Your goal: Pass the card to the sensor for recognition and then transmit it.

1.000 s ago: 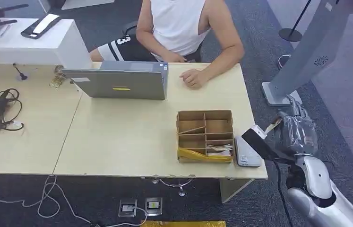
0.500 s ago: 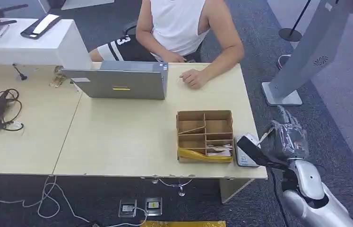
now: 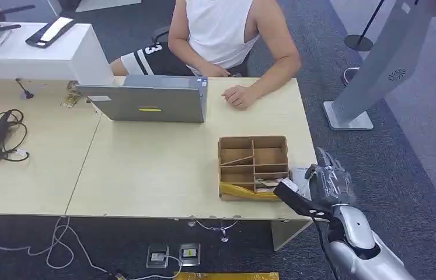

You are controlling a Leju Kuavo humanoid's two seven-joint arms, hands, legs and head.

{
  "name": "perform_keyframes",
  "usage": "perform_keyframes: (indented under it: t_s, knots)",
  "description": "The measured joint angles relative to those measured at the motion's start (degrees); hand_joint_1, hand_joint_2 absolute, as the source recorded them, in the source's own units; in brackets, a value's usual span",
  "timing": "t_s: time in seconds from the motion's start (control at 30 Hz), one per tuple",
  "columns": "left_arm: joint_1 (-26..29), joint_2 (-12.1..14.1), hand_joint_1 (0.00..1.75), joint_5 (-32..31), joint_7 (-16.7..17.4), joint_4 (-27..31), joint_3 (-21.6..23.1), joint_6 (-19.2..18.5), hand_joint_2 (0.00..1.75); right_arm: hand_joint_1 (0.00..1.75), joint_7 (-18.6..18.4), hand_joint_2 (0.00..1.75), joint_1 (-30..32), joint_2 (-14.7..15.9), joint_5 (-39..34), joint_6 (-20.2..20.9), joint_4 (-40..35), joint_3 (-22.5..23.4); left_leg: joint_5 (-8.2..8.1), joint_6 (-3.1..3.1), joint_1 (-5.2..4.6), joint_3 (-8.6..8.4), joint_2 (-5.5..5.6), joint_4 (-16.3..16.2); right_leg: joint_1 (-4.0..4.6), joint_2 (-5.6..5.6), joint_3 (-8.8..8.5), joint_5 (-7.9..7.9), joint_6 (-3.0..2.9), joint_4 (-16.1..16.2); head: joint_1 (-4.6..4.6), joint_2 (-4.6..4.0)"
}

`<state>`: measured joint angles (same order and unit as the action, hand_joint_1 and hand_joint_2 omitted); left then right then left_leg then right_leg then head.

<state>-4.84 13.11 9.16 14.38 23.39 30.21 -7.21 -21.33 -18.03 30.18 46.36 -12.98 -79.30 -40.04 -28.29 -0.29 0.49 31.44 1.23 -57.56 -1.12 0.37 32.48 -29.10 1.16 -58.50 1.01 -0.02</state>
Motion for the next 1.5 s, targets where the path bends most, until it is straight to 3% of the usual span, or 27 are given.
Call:
perform_keyframes:
  t_s: [0.83,1.27,1.5]
  knots:
    - [0.52,0.74,0.00,0.65,0.04,1.13,0.00,0.00,0.00,1.75,0.31,1.75,-0.91,-2.73,-1.68,-1.70,5.72,-2.82,0.00,0.00,0.00,-0.05,-0.02,0.00,0.00,0.01,-0.03,0.00,0.00,0.00,0.00,0.00]
    - [2.29,0.81,0.00,3.95,-0.22,2.49,0.02,0.00,0.00,1.75,1.27,1.75,-1.68,-3.78,-4.41,-4.52,10.90,-2.80,-0.01,0.00,0.00,-0.32,-0.05,0.00,0.01,0.03,-0.29,0.00,0.00,0.03,0.02,0.00]
    - [2.91,0.79,0.00,6.99,-1.86,2.78,0.04,0.00,0.00,1.75,3.02,1.75,-1.50,-6.03,-5.31,-5.59,15.56,-3.54,0.03,0.03,-0.01,-0.32,0.08,0.01,-0.01,-0.12,-0.36,0.00,0.00,0.03,0.02,0.00]
